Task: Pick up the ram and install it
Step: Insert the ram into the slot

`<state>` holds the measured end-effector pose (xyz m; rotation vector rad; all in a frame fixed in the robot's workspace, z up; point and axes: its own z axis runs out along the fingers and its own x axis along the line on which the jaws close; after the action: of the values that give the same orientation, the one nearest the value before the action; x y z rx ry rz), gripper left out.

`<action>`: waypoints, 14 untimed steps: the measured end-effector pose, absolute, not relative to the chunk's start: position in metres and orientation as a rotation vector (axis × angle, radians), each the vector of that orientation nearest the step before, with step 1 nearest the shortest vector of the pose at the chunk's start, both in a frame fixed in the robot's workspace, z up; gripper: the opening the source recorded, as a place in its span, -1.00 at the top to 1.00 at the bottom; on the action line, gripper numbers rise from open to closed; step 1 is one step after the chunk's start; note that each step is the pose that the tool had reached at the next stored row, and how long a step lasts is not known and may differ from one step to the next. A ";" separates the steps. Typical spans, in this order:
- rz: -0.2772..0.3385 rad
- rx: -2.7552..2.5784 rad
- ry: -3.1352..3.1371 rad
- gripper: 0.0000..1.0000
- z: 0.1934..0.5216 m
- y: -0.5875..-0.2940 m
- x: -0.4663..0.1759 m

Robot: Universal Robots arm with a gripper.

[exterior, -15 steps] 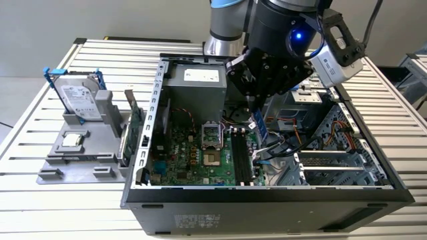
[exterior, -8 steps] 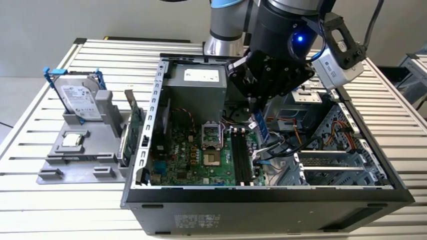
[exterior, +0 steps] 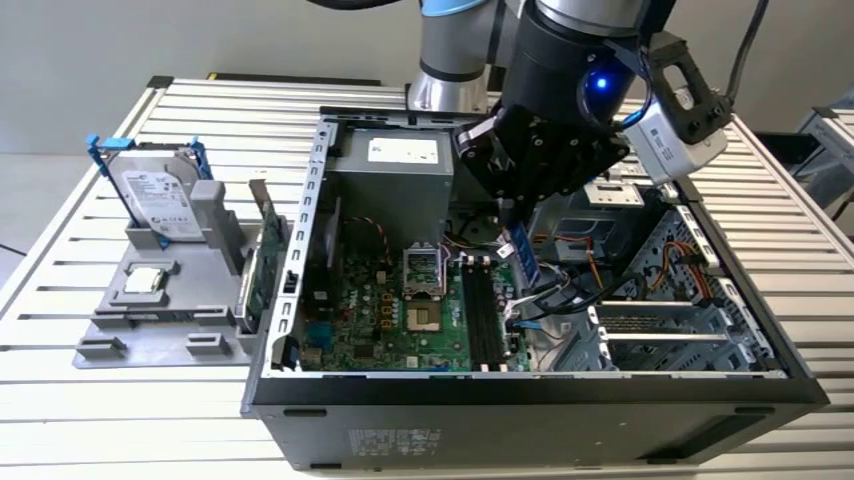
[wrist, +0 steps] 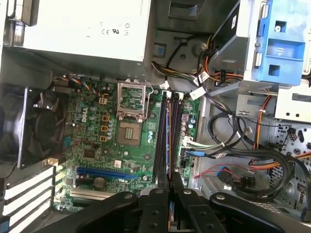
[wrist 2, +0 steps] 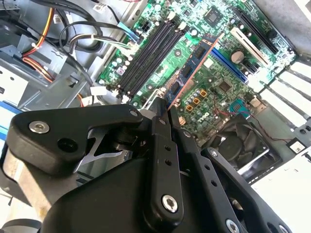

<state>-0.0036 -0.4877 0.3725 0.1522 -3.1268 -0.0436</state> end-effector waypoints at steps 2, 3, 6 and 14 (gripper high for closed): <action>-0.044 0.152 -3.127 1.00 0.371 -0.488 -0.003; -0.044 0.152 -3.127 1.00 0.371 -0.488 -0.003; -0.044 0.152 -3.127 1.00 0.369 -0.488 -0.003; -0.043 0.152 -3.127 1.00 0.366 -0.488 -0.003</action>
<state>-0.0026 -0.4877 0.3656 0.1522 -3.1268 -0.0434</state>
